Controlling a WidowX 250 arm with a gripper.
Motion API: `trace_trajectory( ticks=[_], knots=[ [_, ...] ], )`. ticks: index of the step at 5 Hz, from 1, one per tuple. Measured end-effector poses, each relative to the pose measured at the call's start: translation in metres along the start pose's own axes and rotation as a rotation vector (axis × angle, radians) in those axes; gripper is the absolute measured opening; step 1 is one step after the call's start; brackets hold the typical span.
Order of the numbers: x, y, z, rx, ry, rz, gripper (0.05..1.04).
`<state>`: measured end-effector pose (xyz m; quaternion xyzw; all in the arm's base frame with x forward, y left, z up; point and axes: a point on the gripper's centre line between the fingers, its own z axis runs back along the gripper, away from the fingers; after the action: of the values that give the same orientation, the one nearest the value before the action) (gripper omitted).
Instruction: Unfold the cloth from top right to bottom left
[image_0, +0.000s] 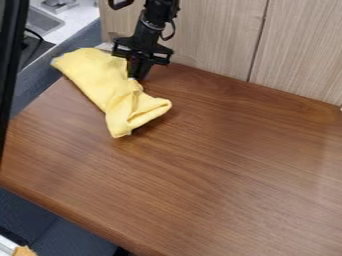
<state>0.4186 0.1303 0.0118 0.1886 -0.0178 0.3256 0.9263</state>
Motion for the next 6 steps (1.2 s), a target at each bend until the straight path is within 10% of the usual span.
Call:
trace_trajectory(
  ticks=[3,6],
  knots=[
    [0.002,-0.004,0.002,-0.03,-0.003,0.002,0.054],
    [-0.013,0.052,0.05,-0.062,-0.064,0.122,0.054]
  ],
)
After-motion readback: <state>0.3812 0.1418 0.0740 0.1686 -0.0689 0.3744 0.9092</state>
